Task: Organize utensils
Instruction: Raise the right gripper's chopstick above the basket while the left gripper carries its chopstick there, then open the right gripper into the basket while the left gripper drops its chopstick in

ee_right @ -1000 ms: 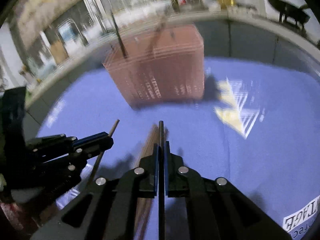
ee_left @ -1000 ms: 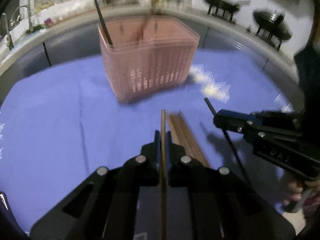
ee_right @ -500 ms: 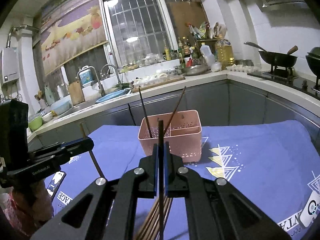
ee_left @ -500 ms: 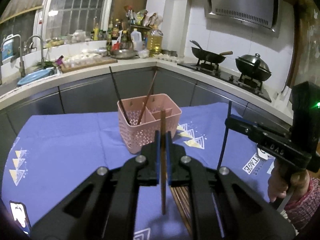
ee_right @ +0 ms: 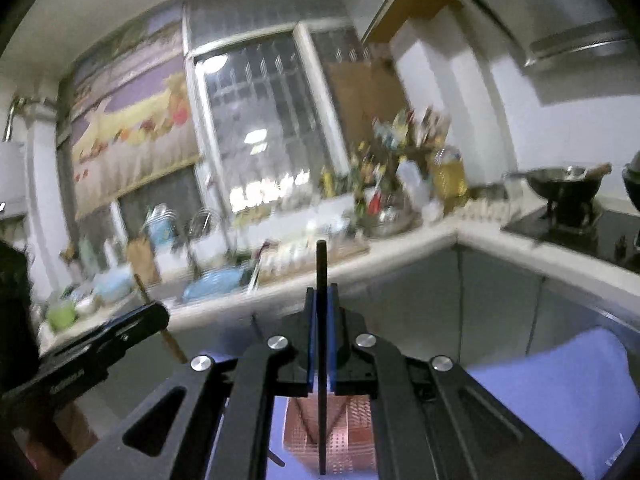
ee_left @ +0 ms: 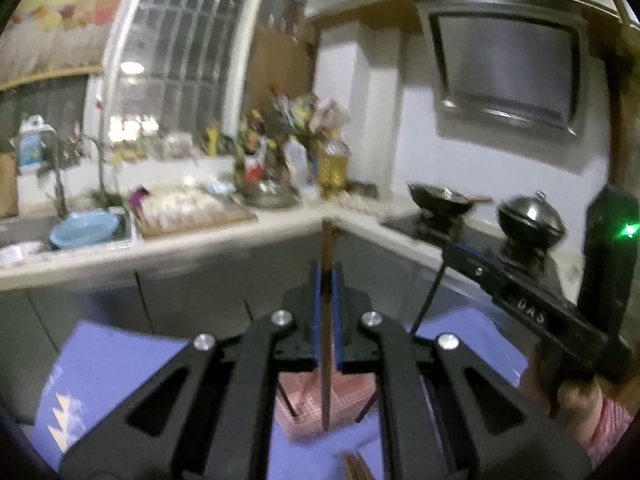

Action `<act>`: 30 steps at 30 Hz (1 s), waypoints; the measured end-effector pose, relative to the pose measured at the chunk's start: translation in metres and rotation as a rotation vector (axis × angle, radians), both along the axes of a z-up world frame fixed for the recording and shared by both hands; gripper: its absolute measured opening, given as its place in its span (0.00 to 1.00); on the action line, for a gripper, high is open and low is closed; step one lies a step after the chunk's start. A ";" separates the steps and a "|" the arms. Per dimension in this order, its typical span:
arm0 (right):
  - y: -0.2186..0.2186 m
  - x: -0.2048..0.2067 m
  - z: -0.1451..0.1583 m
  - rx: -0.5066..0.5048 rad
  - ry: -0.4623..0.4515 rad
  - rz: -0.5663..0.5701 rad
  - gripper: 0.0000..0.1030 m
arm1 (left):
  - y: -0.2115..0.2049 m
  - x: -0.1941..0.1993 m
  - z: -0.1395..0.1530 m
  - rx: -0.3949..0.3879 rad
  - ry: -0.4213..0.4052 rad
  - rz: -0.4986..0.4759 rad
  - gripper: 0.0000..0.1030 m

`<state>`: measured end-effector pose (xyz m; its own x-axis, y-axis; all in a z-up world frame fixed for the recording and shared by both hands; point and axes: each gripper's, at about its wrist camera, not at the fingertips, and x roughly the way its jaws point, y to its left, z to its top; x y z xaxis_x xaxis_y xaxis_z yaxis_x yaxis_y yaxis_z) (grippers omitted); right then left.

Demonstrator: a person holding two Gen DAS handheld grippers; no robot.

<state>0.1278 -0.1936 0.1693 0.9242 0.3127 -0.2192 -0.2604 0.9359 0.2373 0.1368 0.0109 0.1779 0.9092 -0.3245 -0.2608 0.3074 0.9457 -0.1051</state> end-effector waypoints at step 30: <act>-0.013 -0.014 -0.100 0.086 0.280 0.057 0.48 | 0.011 -0.037 -0.130 0.020 0.263 0.053 0.50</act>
<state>0.1139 -0.2064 0.0689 0.8122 0.3903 -0.4335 -0.2249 0.8952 0.3846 0.0993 0.0223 0.0481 0.8251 -0.2711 -0.4957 0.2224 0.9624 -0.1562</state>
